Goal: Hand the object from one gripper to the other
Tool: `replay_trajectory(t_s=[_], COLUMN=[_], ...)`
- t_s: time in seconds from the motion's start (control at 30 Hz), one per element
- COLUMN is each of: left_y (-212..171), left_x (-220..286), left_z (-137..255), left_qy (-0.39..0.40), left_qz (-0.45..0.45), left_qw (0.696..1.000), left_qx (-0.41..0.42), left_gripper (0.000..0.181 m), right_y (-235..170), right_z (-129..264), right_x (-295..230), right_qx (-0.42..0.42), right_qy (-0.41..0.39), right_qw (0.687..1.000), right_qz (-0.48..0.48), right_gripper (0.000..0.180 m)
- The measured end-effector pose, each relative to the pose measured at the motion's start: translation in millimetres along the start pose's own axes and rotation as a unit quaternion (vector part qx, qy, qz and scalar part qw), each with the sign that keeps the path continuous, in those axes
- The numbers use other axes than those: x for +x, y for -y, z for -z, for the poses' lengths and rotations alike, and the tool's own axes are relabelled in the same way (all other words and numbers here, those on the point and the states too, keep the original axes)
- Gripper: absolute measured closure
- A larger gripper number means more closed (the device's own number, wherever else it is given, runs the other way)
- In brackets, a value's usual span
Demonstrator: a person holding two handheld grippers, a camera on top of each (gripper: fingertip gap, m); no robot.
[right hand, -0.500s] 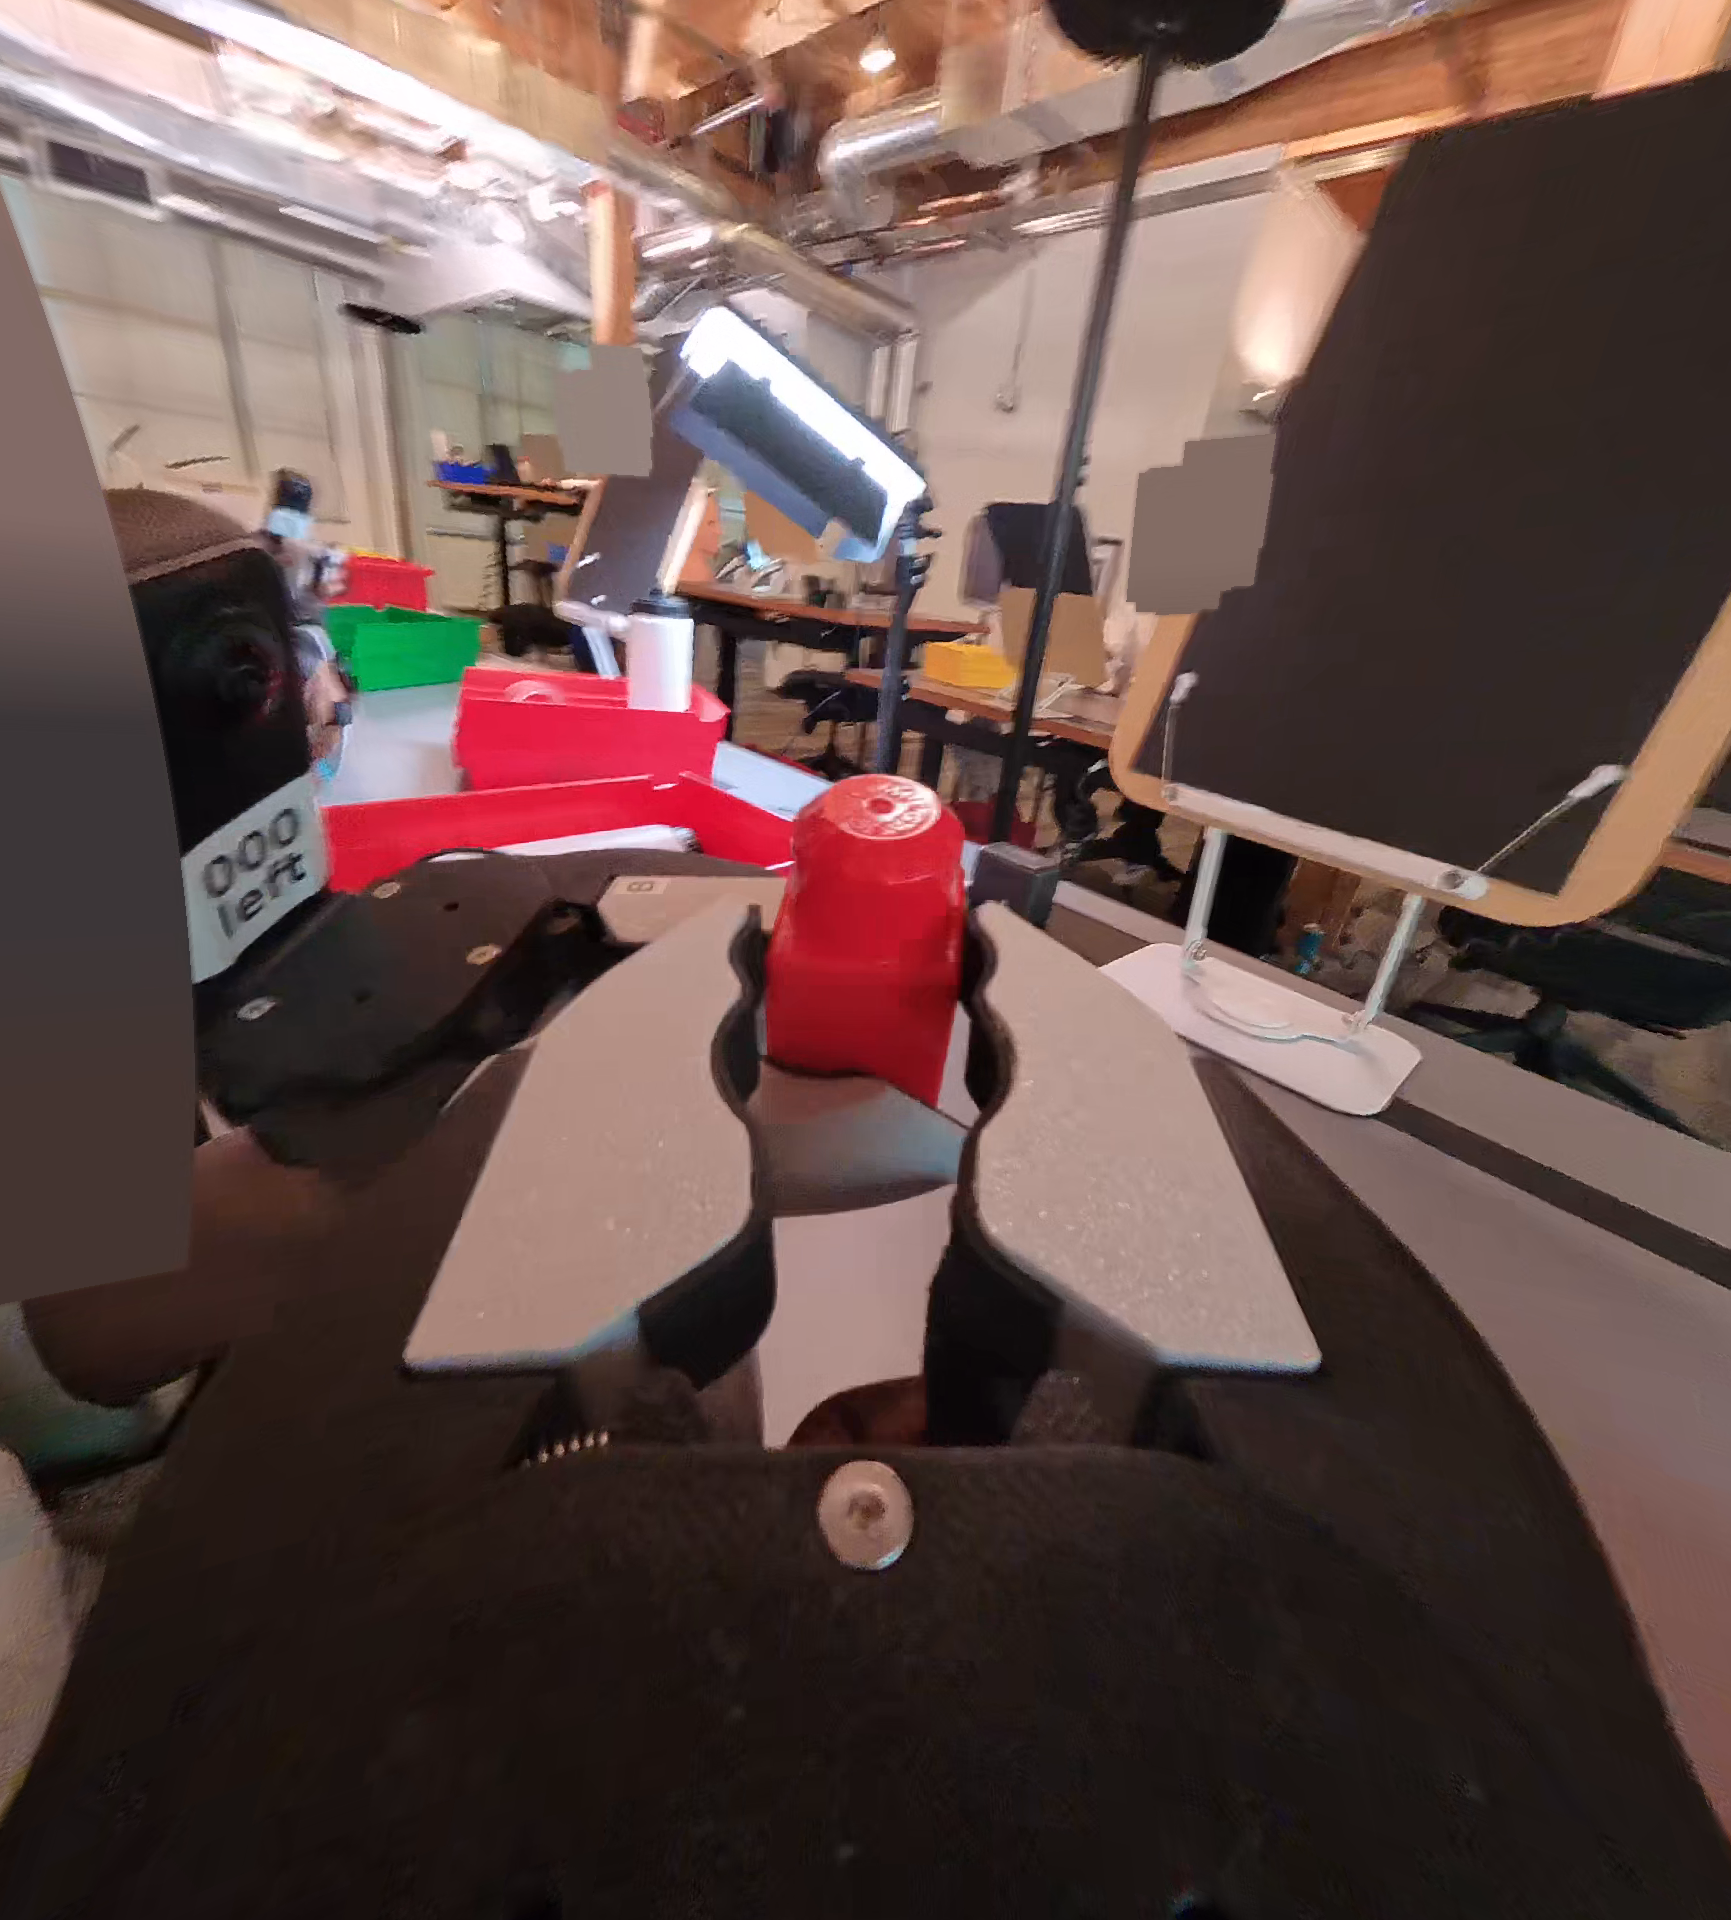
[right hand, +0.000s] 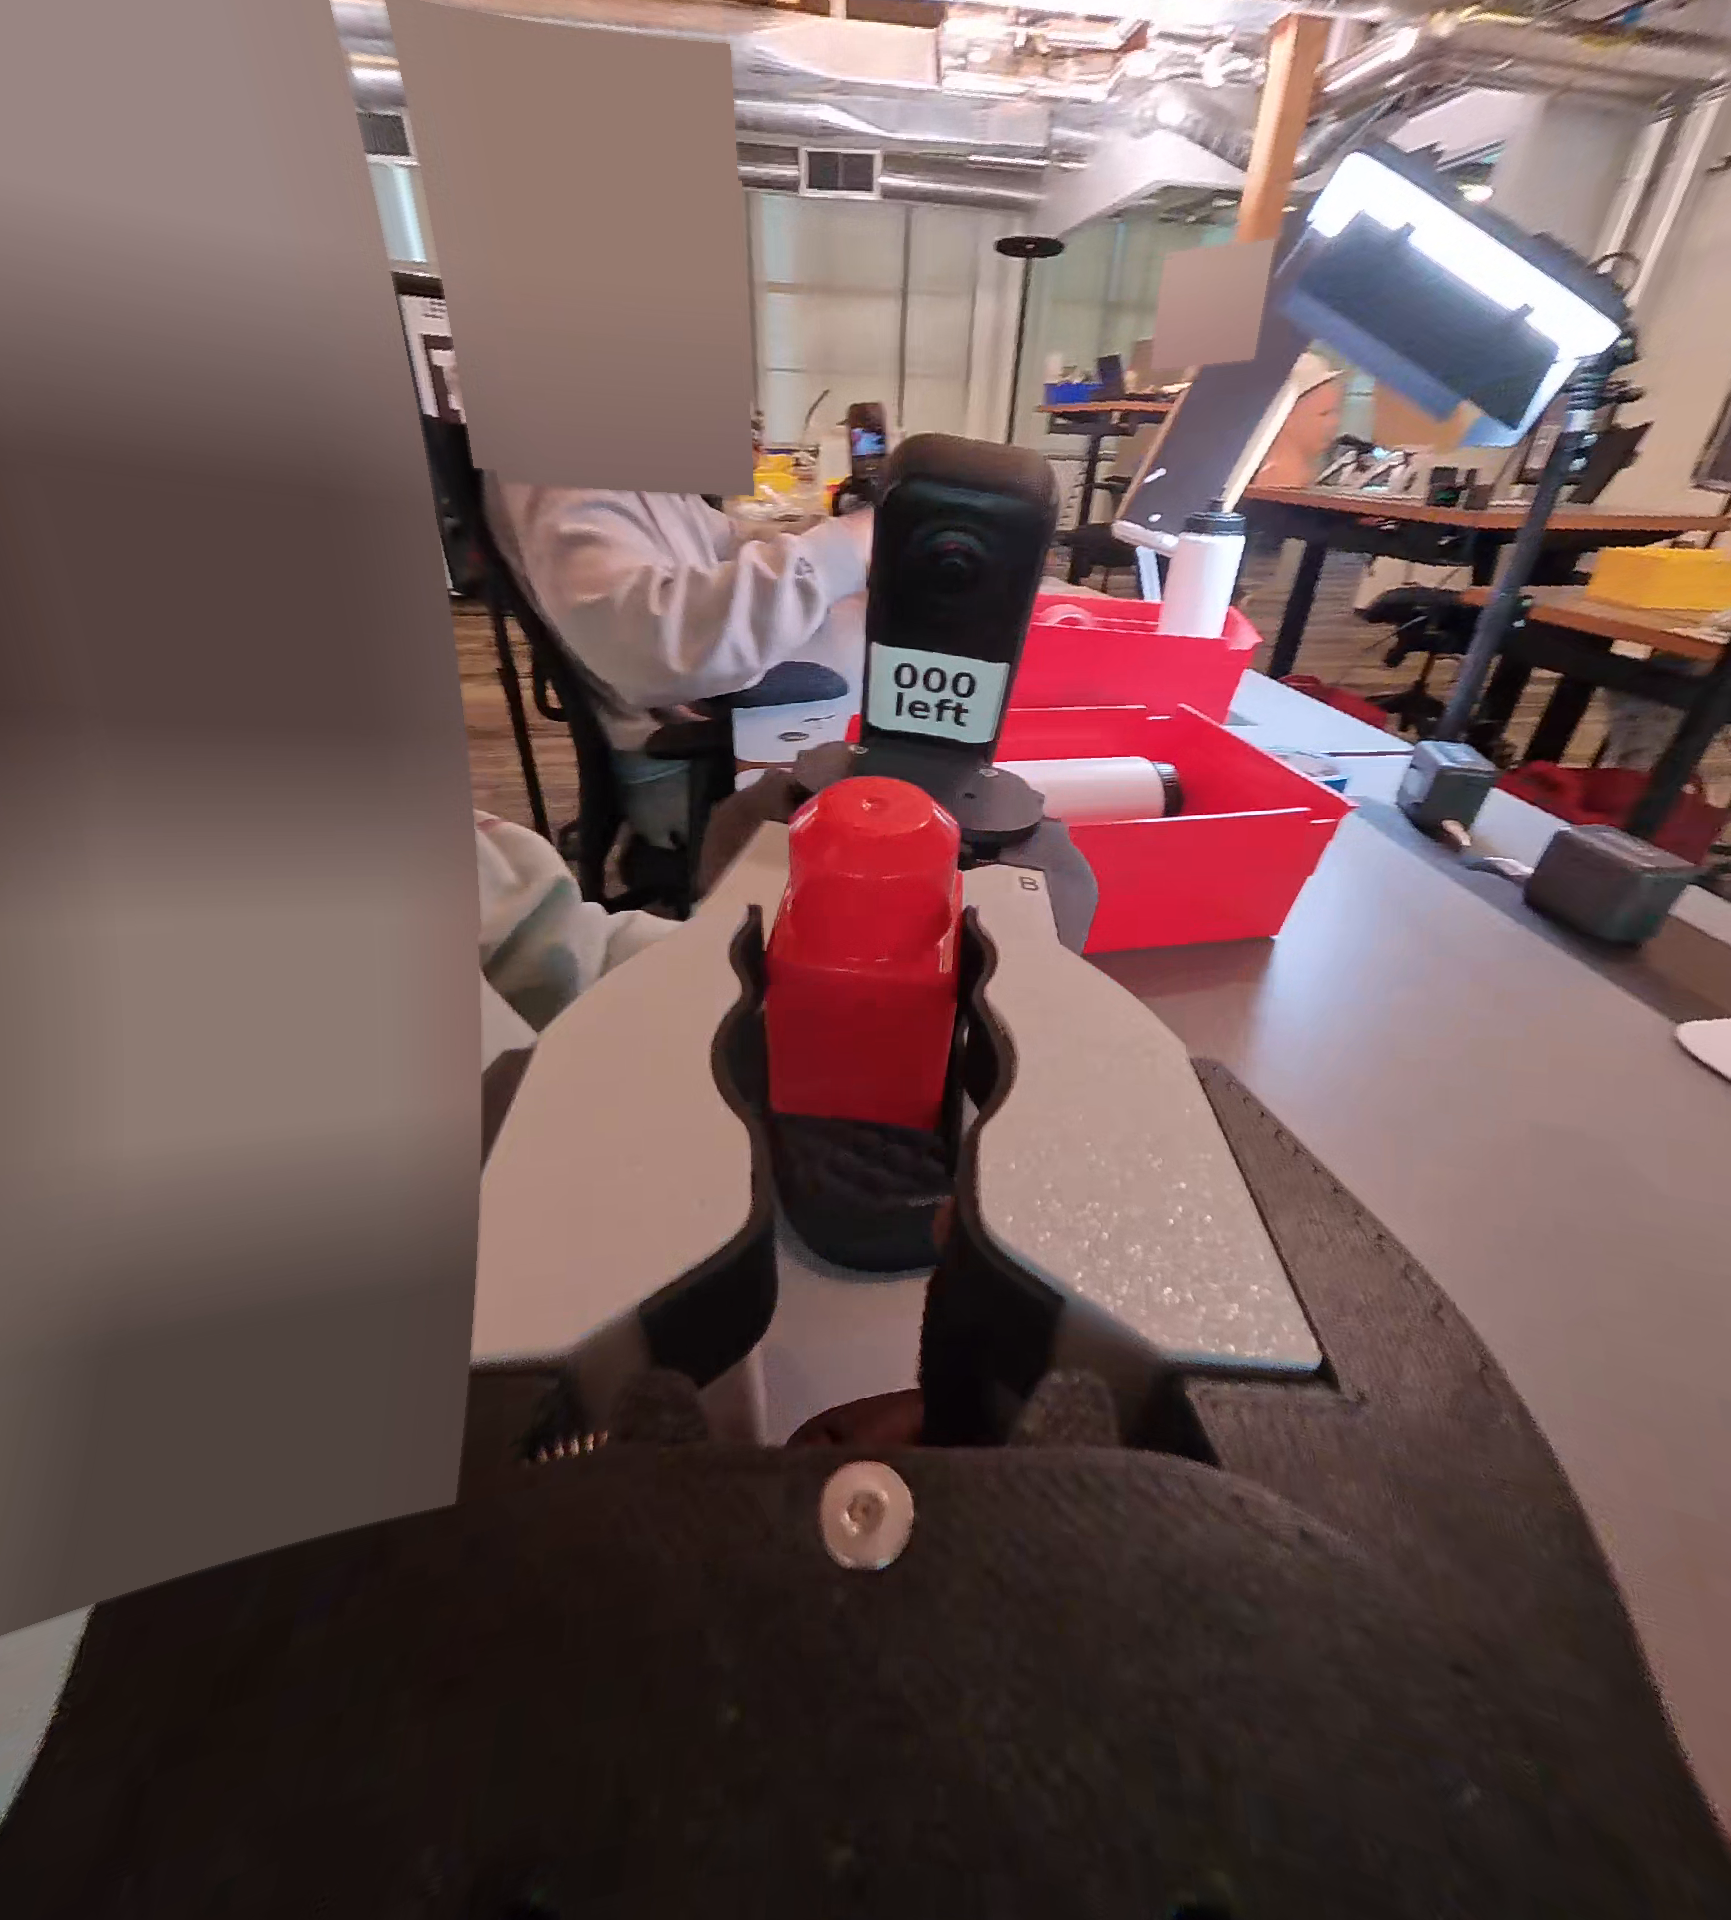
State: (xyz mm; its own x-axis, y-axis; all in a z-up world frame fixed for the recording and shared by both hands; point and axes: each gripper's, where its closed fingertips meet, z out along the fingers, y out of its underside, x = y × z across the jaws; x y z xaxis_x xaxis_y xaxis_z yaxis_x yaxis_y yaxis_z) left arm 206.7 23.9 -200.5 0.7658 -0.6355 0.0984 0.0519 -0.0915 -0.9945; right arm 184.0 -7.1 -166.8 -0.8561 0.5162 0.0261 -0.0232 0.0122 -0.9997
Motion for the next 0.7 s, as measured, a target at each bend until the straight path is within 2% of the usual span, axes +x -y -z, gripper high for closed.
replay_trajectory(t_s=[0.1, 0.17, 0.2, 0.27, 0.37, 0.43, 0.5, 0.57, 0.6, 0.7], left_y=[10.3, 20.4, 24.4, 29.6, 30.1, 30.1, 28.7, 26.7, 25.3, 19.1], left_x=[-7.2, -30.1, -46.8, -73.1, -84.5, -81.7, -77.7, -75.5, -73.1, -57.9], left_z=[2.1, 8.0, 14.9, 32.1, 41.2, 37.4, 31.2, 26.5, 23.0, 9.9], left_qy=[0.029, 0.119, 0.191, 0.327, 0.434, 0.453, 0.449, 0.437, 0.415, 0.301], left_qz=[0.001, -0.011, -0.029, -0.070, -0.143, -0.176, -0.192, -0.198, -0.200, -0.149], left_qw=[0.999, 0.991, 0.978, 0.938, 0.885, 0.871, 0.870, 0.876, 0.886, 0.942], left_qx=[0.035, 0.067, 0.079, 0.095, 0.085, 0.077, 0.067, 0.057, 0.049, 0.032], left_gripper=[0.142, 0.142, 0.143, 0.142, 0.143, 0.143, 0.143, 0.143, 0.141, 0.119], right_y=[5.0, 13.1, 15.8, 17.0, 13.7, 6.7, 3.1, 5.5, 6.1, 7.8], right_z=[1.4, 5.0, 7.7, 10.8, 3.5, -1.6, -3.2, -3.7, -3.2, -3.2], right_x=[6.3, 25.9, 36.7, 52.3, 57.5, 60.6, 62.5, 58.3, 56.6, 41.7], right_qx=[0.013, 0.040, 0.048, 0.048, 0.048, 0.031, 0.024, 0.037, 0.034, 0.018], right_qy=[-0.026, -0.100, -0.145, -0.221, -0.279, -0.302, -0.310, -0.295, -0.286, -0.217], right_qw=[1.000, 0.994, 0.988, 0.974, 0.958, 0.952, 0.949, 0.954, 0.956, 0.975], right_qz=[0.000, 0.006, 0.012, 0.025, 0.039, 0.045, 0.049, 0.051, 0.052, 0.053], right_gripper=[0.138, 0.135, 0.134, 0.119, 0.117, 0.118, 0.123, 0.143, 0.144, 0.143])
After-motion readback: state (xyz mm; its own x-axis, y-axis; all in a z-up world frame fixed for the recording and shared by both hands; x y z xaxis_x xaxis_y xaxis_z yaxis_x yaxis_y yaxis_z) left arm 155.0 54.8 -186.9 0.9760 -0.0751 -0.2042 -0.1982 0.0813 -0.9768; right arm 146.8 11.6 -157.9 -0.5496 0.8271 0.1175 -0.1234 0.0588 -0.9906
